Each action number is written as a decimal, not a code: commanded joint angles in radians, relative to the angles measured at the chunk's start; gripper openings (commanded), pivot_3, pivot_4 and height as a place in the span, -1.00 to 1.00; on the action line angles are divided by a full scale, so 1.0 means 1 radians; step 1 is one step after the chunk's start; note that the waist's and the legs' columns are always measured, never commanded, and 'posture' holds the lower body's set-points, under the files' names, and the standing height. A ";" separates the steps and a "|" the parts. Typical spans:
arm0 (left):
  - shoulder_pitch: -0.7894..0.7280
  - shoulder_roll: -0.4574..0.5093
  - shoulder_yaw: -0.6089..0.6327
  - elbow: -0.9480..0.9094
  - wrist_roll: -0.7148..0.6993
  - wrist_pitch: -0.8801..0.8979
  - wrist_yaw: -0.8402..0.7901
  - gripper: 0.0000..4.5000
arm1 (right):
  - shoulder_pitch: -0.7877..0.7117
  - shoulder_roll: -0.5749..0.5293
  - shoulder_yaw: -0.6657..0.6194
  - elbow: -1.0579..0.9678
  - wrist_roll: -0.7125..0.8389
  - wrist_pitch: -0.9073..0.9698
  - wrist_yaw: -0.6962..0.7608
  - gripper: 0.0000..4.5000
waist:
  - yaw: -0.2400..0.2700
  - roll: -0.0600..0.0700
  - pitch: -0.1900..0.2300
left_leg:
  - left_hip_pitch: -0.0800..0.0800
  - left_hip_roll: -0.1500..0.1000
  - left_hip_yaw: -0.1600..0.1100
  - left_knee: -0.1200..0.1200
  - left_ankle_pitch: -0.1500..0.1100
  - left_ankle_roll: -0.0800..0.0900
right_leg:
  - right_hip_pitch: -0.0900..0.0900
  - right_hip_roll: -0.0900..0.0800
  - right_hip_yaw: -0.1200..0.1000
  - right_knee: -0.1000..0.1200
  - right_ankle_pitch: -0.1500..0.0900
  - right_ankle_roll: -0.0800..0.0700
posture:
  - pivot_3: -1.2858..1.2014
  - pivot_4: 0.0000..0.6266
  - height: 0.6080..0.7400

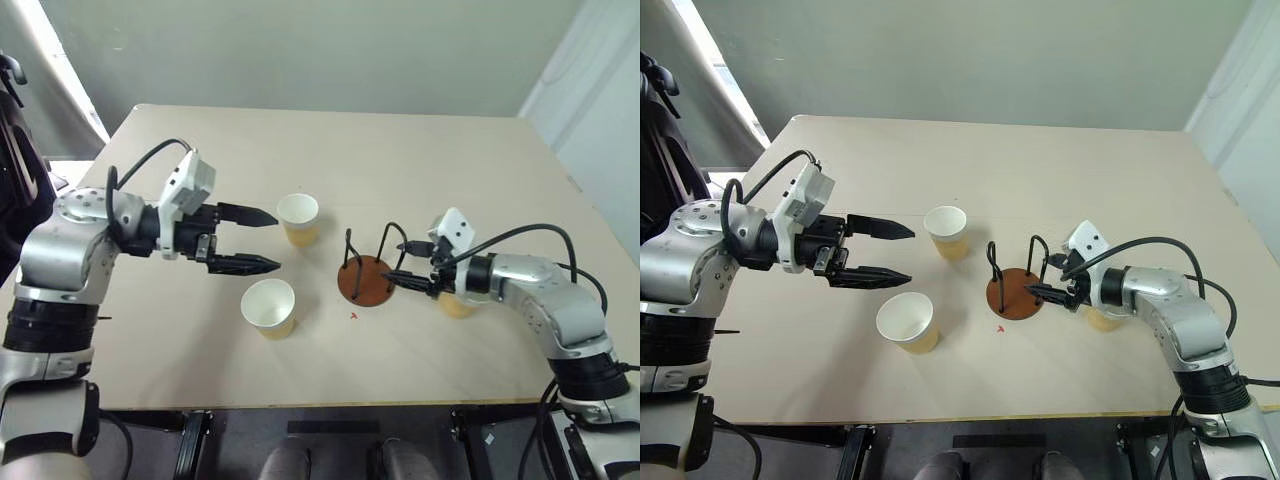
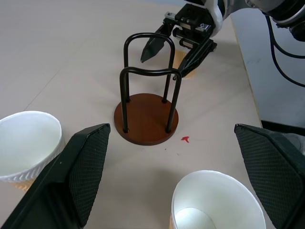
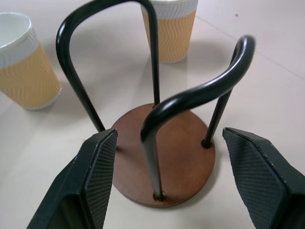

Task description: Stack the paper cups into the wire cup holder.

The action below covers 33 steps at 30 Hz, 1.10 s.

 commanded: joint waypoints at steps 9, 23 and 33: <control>-0.030 -0.016 0.000 -0.029 0.004 -0.021 0.024 1.00 | -0.051 -0.028 -0.109 -0.084 0.097 0.117 -0.044 0.58 | 0.000 0.000 0.000 | 0.000 0.000 0.000 0.000 0.000 0.000 | 0.000 0.000 0.000 0.000 0.000 0.000 | 0.03 -0.52 1.00; -0.046 -0.051 -0.011 -0.035 -0.013 -0.010 0.052 1.00 | -0.026 -0.221 -0.183 -0.166 0.197 0.166 0.062 0.58 | 0.002 0.000 0.000 | 0.000 0.000 0.000 0.000 0.000 0.000 | 0.000 0.000 0.000 0.000 0.000 0.000 | 0.03 -0.52 1.00; -0.063 -0.072 -0.040 -0.040 -0.026 0.003 0.028 1.00 | 0.158 -0.432 -0.222 -0.269 0.176 0.104 0.148 0.58 | 0.004 0.000 0.000 | 0.001 0.000 0.000 -0.001 0.000 0.000 | 0.002 0.000 0.000 0.000 0.000 0.000 | 0.03 -0.52 1.00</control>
